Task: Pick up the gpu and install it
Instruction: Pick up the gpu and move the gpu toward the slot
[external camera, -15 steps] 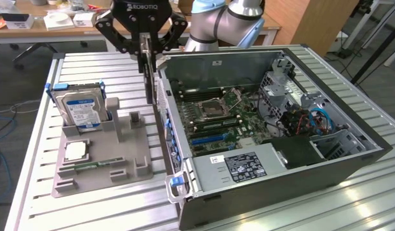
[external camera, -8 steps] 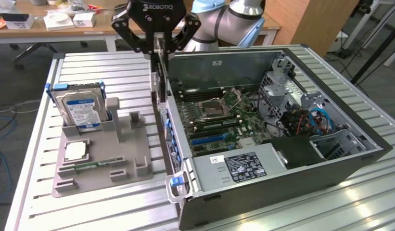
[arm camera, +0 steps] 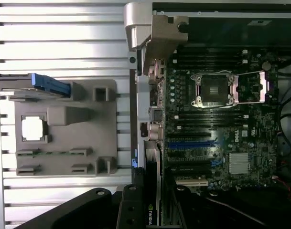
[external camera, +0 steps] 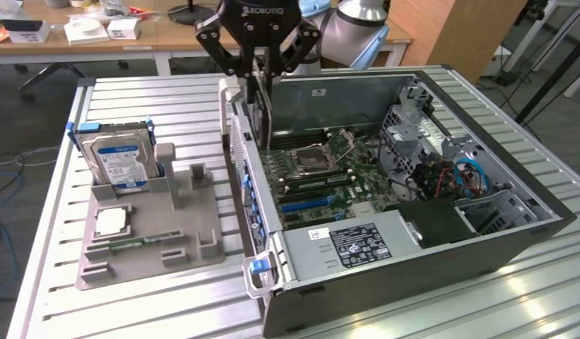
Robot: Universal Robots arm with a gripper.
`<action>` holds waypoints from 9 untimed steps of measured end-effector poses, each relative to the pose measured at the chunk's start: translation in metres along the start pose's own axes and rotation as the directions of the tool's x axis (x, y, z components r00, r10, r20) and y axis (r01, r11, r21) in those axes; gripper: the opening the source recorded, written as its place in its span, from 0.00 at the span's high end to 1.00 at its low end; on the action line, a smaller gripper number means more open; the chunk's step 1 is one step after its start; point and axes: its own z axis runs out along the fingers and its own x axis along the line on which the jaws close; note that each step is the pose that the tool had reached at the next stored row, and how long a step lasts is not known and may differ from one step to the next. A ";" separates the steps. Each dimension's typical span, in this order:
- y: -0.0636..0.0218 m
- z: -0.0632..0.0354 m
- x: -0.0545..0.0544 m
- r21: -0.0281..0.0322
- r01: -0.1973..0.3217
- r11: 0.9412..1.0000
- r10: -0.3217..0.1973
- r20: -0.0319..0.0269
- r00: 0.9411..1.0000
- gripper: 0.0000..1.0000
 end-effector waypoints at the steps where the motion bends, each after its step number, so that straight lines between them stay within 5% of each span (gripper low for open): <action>1: 0.0002 0.0001 -0.004 0.000 0.000 1.000 0.000 0.000 1.000 0.73; 9: 0.0014 0.0009 -0.039 -0.001 0.002 1.000 -0.002 0.000 1.000 0.73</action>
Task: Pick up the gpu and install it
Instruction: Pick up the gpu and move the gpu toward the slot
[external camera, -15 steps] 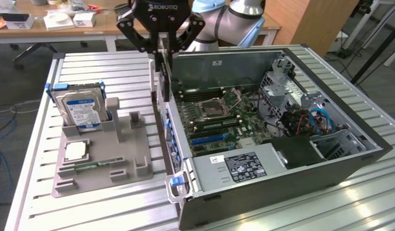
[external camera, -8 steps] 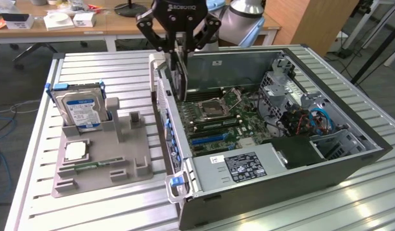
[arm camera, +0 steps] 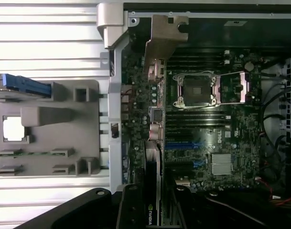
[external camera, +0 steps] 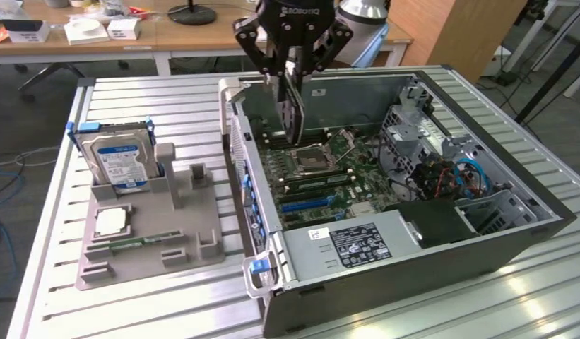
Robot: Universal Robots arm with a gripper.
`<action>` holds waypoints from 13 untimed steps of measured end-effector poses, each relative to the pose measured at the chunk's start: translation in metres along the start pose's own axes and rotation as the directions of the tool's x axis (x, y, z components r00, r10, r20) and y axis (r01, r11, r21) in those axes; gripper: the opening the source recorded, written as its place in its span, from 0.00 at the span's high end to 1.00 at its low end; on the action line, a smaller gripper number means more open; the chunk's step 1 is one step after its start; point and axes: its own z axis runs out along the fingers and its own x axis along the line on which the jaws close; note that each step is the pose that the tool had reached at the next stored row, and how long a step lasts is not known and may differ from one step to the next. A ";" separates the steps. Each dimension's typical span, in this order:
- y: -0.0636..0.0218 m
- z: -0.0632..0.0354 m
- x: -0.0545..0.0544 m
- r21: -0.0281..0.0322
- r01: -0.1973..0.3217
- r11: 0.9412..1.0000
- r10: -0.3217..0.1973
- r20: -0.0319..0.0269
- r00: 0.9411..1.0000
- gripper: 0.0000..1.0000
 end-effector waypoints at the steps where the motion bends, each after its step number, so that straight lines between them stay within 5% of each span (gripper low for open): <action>1: 0.0002 0.0001 -0.004 0.000 0.000 1.000 0.000 0.000 1.000 0.73; 13: 0.0020 0.0013 -0.058 -0.002 0.005 1.000 -0.005 0.000 1.000 0.73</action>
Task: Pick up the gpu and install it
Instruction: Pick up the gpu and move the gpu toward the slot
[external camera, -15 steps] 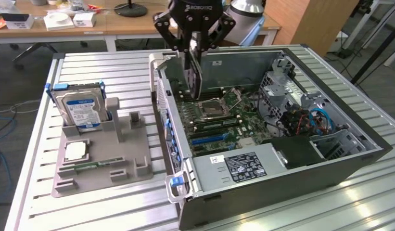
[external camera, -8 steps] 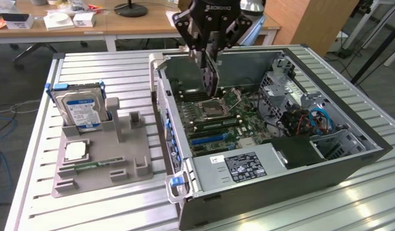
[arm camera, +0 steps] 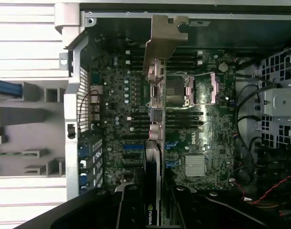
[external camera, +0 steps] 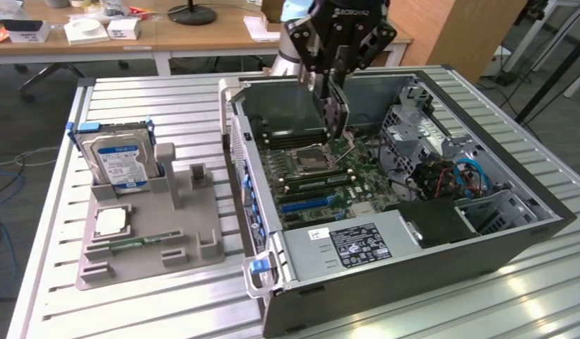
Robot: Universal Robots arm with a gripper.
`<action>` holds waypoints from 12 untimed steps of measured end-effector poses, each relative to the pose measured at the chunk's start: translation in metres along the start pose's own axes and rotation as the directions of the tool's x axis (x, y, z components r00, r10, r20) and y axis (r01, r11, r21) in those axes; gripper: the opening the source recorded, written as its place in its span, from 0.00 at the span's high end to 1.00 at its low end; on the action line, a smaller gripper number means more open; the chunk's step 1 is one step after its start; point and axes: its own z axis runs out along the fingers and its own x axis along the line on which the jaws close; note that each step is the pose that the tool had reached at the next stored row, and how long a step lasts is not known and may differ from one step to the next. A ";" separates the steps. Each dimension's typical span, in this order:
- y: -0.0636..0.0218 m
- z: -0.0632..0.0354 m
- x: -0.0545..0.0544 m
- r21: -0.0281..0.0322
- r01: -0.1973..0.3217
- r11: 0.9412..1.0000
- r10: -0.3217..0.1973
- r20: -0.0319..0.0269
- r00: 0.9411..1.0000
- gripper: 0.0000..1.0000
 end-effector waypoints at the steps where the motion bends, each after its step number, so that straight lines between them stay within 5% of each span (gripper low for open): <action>1: 0.0001 0.0001 -0.004 0.000 0.000 1.000 0.000 0.000 1.000 0.73; 9: 0.0011 0.0009 -0.036 -0.001 0.003 1.000 -0.003 0.000 1.000 0.73; 12: 0.0012 0.0009 -0.040 -0.001 0.004 1.000 -0.004 0.000 1.000 0.73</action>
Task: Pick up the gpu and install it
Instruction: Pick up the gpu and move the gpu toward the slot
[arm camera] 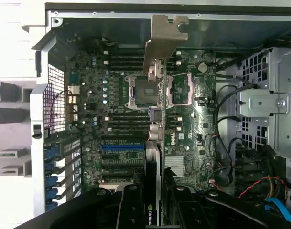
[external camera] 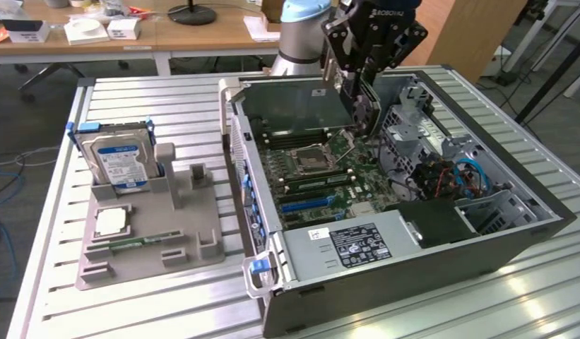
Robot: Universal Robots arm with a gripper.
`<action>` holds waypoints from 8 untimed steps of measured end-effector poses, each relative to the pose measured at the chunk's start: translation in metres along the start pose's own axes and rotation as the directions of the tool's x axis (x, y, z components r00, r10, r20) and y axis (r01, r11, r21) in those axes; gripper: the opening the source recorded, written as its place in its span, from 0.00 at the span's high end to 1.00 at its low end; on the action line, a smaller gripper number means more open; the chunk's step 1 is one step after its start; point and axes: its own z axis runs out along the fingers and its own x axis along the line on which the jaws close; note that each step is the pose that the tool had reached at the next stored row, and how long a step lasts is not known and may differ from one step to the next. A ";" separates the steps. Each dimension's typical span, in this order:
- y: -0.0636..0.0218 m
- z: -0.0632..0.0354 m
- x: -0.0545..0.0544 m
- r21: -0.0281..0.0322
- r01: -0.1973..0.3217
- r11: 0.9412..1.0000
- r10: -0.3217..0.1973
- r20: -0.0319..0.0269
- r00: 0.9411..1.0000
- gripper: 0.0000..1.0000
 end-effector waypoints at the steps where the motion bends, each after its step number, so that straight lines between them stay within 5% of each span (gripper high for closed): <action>1: 0.0000 0.0000 0.000 0.000 0.000 1.000 0.000 0.000 1.000 0.73; 8: 0.0001 0.0001 -0.001 -0.001 0.025 1.000 -0.025 -0.001 1.000 0.73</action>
